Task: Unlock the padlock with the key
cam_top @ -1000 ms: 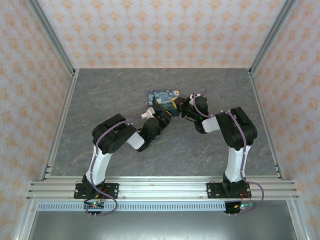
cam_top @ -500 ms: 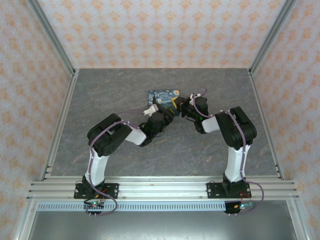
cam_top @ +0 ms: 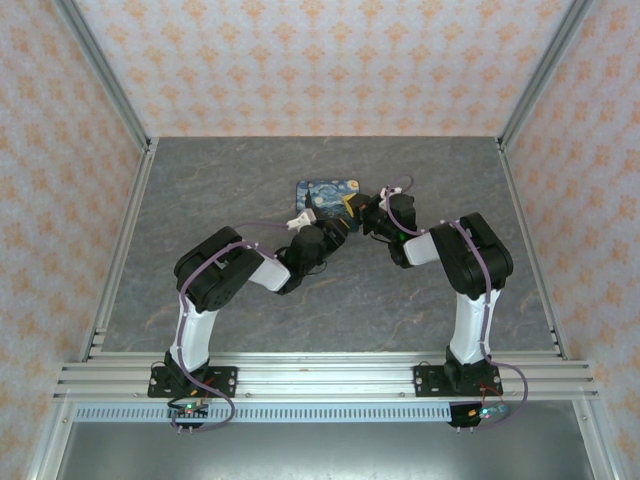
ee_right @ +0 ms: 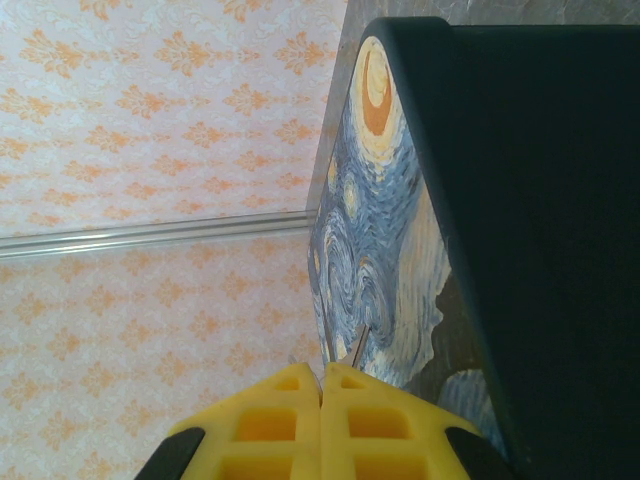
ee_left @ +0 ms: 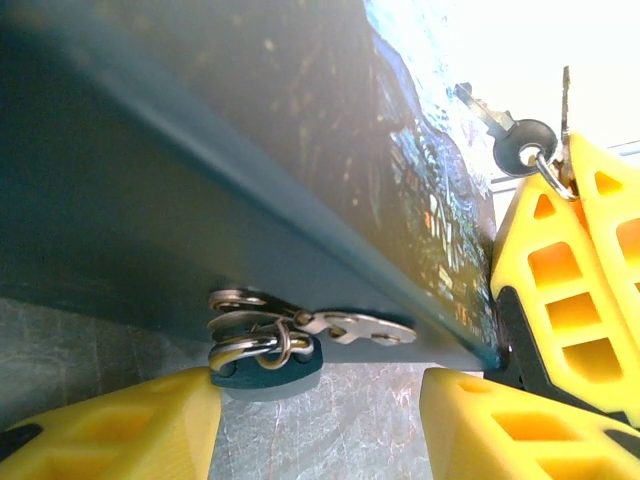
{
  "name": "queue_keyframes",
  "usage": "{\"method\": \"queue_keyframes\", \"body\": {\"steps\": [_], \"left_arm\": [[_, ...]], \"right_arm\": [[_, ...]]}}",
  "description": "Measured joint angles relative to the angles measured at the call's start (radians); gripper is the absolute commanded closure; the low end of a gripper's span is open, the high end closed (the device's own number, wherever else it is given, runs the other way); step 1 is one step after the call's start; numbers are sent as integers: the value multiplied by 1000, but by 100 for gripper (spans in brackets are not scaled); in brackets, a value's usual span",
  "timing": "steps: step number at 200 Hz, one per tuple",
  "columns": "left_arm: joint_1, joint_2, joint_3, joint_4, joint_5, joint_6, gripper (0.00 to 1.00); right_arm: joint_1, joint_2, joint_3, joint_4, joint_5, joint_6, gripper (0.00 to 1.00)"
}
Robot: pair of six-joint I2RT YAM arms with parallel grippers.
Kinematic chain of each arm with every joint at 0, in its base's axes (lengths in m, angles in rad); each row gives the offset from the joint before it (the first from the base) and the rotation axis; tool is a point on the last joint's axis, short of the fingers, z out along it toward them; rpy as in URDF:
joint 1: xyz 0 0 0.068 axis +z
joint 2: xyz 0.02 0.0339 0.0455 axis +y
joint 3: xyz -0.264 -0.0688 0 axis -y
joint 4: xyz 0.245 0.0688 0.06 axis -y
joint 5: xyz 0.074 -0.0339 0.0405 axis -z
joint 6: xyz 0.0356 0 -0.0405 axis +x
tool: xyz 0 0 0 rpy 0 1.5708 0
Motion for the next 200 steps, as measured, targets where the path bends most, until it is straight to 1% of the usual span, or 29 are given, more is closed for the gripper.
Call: {"method": "queue_keyframes", "body": {"steps": [41,118,166,200], "left_arm": [[0,-33,-27,-1,1,3,44],[0,-5,-4,-6,2,7,44],[3,-13,66,-159,-4,53,43],[5,-50,68,-252,-17,116,43]], "right_arm": [[0,2,0,3,0,0,100],[0,4,0,7,0,0,100],[0,7,0,14,-1,0,100],[0,9,0,19,-2,1,100]]}}
